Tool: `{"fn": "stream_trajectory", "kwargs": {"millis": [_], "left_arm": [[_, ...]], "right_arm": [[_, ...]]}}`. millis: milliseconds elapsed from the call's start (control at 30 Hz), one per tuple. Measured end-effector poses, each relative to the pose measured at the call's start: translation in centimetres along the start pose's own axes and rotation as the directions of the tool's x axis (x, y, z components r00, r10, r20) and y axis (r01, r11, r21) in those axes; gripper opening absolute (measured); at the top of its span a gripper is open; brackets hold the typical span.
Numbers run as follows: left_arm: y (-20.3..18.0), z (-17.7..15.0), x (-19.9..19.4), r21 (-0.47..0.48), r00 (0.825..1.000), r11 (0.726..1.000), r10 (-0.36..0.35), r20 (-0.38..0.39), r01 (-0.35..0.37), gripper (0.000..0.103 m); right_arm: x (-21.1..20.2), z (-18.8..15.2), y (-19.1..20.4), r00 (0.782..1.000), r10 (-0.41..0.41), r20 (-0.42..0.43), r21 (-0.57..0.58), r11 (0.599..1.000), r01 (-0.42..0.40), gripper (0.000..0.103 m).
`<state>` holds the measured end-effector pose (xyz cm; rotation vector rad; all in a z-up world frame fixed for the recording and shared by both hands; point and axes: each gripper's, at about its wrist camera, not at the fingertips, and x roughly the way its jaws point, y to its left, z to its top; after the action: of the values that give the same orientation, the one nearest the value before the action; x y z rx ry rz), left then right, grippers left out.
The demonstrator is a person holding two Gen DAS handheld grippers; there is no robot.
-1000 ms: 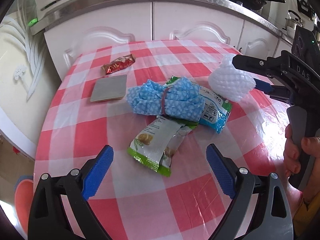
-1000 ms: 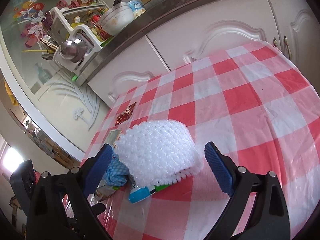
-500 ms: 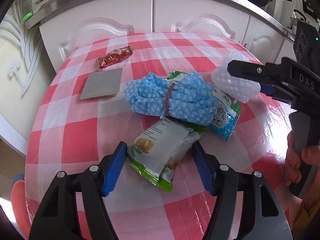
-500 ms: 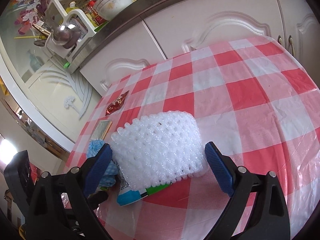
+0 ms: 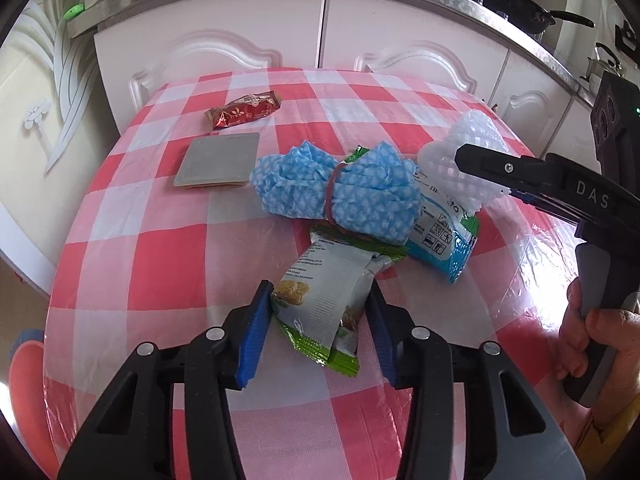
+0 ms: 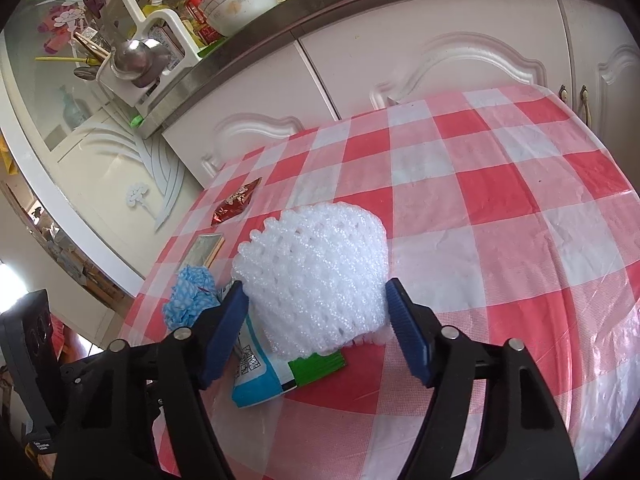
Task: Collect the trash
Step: 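Grasp the white foam net sleeve with the right tool while the left tool grasps the green snack packet, then carry the snack packet and foam sleeve over the orange bucket with both tools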
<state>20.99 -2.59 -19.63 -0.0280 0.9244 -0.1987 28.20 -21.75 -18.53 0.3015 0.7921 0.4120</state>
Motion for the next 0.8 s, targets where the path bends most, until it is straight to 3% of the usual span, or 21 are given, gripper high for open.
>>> {"fn": "stream_trajectory", "kwargs": {"millis": [167, 533, 800], "left_arm": [[0.6, -0.4, -0.4, -0.034, 1.000, 0.999, -0.025, 0.008, 0.026, 0.045], [2.0, -1.4, -3.0, -0.071, 0.997, 0.996, -0.055, 0.050, 0.058, 0.045], [4.1, -2.7, -5.0, -0.101, 0.996, 0.994, -0.041, 0.075, 0.049, 0.045]], "right_arm": [[-0.6, -0.1, 0.1, 0.999, 0.020, 0.025, -0.009, 1.000, -0.020, 0.064], [-2.7, -0.3, 0.2, 0.987, 0.125, 0.102, -0.019, 0.992, -0.124, 0.063], [-4.0, -1.2, 0.7, 0.983, 0.131, 0.128, -0.023, 0.991, -0.129, 0.063]]}}
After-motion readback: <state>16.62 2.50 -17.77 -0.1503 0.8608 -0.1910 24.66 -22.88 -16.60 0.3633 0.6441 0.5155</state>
